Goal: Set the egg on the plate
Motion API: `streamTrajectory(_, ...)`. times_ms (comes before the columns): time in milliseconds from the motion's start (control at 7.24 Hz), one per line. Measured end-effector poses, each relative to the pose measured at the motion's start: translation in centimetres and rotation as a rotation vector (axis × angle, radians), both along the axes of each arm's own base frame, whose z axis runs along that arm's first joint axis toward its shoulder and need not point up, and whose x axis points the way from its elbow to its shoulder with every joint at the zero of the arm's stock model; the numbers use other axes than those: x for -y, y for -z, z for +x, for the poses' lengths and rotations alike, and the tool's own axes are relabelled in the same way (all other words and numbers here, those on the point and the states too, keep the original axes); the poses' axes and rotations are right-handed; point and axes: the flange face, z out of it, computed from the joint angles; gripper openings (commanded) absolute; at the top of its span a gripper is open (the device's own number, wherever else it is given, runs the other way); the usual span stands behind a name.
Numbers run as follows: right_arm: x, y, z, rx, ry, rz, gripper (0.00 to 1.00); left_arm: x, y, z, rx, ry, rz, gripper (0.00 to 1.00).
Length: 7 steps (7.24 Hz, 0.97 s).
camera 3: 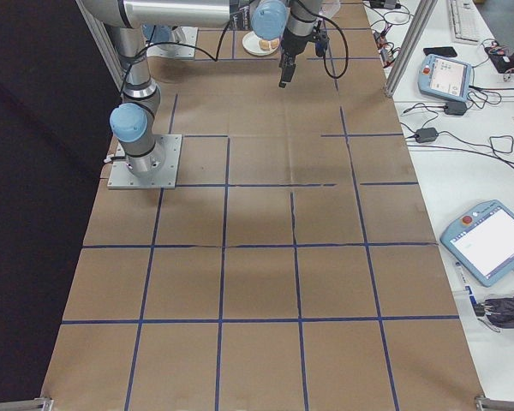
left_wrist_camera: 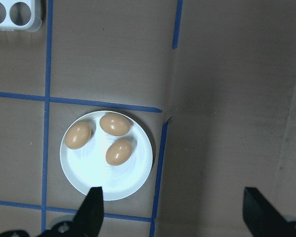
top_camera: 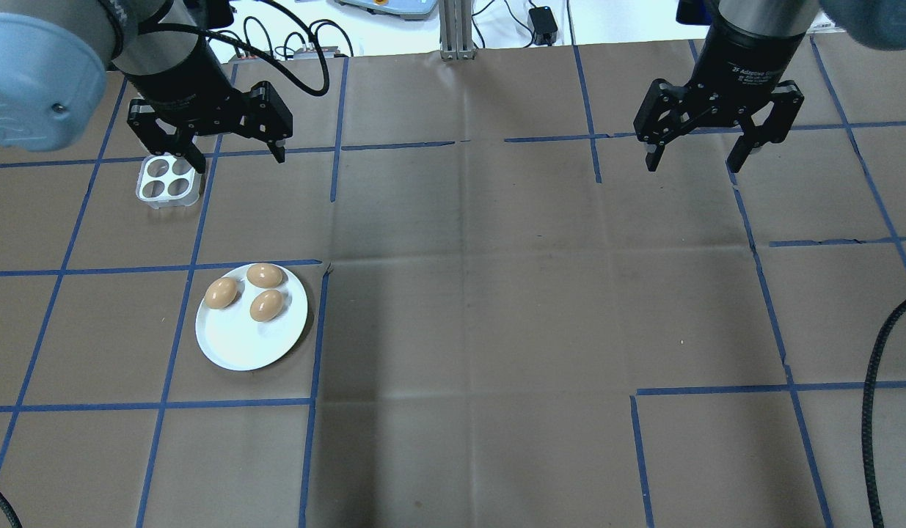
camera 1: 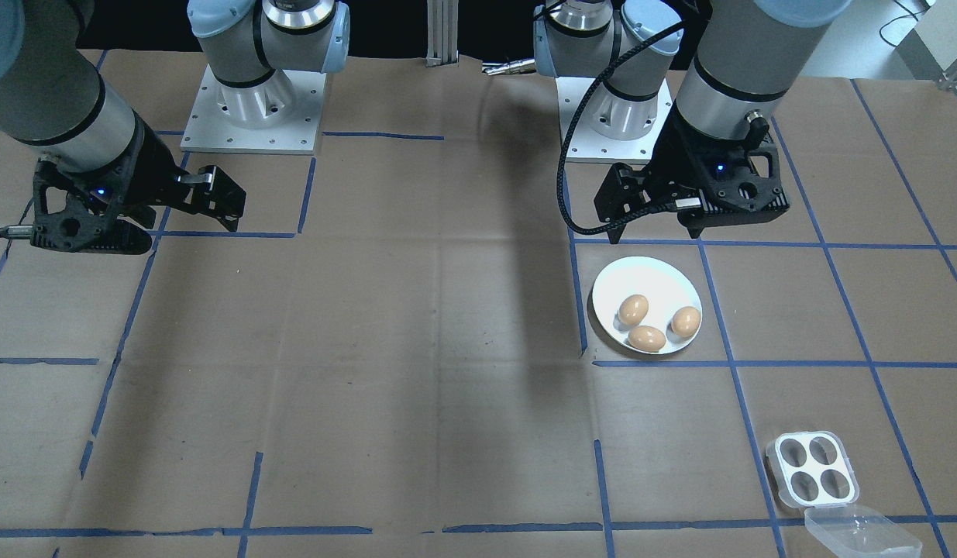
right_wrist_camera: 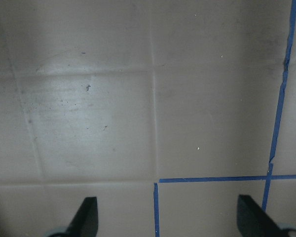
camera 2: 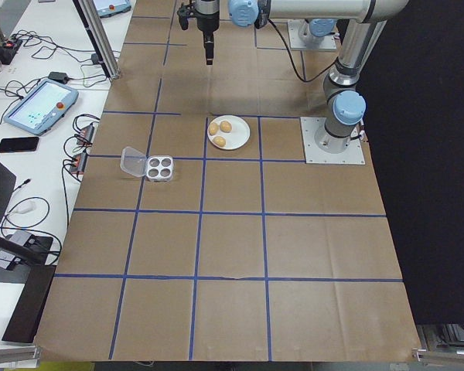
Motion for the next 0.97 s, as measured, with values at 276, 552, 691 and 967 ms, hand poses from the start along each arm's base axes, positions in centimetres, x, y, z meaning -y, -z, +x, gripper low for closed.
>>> streamTrajectory(276,0.0,0.0,-0.01,-0.001,0.0,0.0,1.0,-0.64,-0.24,-0.11,0.004,0.073,-0.003,1.0)
streamTrajectory(552,0.01,0.02,-0.01,-0.001,0.0,0.0,1.0,-0.8,-0.16,-0.08,0.006,0.105,0.002,1.0)
streamTrajectory(691,0.03,0.04,-0.01,-0.001,0.0,0.001,1.0,-0.82,-0.13,-0.06,0.007,0.107,0.003,1.0)
streamTrajectory(967,0.03,0.06,0.0,0.0,0.0,0.001,1.0,-0.86,-0.14,-0.06,0.006,0.103,0.003,1.0)
